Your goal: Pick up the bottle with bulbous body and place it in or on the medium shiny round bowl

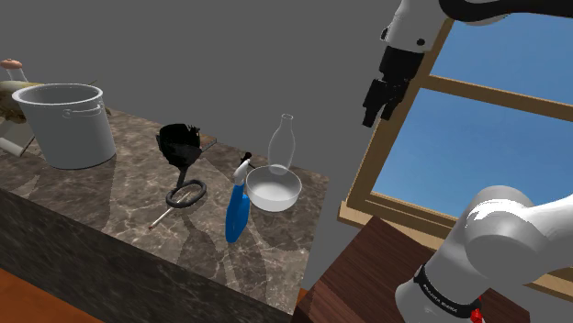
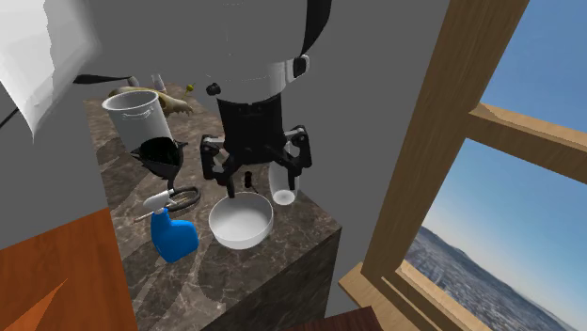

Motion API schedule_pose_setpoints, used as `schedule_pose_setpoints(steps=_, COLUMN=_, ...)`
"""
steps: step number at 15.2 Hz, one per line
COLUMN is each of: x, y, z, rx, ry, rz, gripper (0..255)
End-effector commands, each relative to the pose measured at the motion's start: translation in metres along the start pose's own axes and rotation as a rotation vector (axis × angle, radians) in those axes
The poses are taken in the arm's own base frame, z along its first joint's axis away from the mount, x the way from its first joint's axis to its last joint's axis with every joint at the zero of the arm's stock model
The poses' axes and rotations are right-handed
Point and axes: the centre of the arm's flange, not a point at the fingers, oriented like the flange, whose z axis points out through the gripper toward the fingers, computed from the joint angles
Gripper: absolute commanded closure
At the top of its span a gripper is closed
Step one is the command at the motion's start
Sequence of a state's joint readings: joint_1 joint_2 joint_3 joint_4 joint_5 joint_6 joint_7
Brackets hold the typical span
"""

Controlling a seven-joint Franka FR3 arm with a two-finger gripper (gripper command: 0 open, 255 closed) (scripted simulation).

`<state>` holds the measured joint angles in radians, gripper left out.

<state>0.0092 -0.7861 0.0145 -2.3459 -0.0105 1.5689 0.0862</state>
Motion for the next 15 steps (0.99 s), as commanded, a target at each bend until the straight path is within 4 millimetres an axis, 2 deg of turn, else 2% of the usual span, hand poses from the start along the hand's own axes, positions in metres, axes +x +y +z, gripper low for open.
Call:
schedule_pose_setpoints(steps=1, x=0.0, y=0.0, z=0.0, rx=0.0, ry=0.0, rz=0.0, gripper=0)
schedule_pose_setpoints(steps=15, x=0.158, y=0.034, z=0.074, rx=0.008, ry=0.054, rz=0.037, gripper=0)
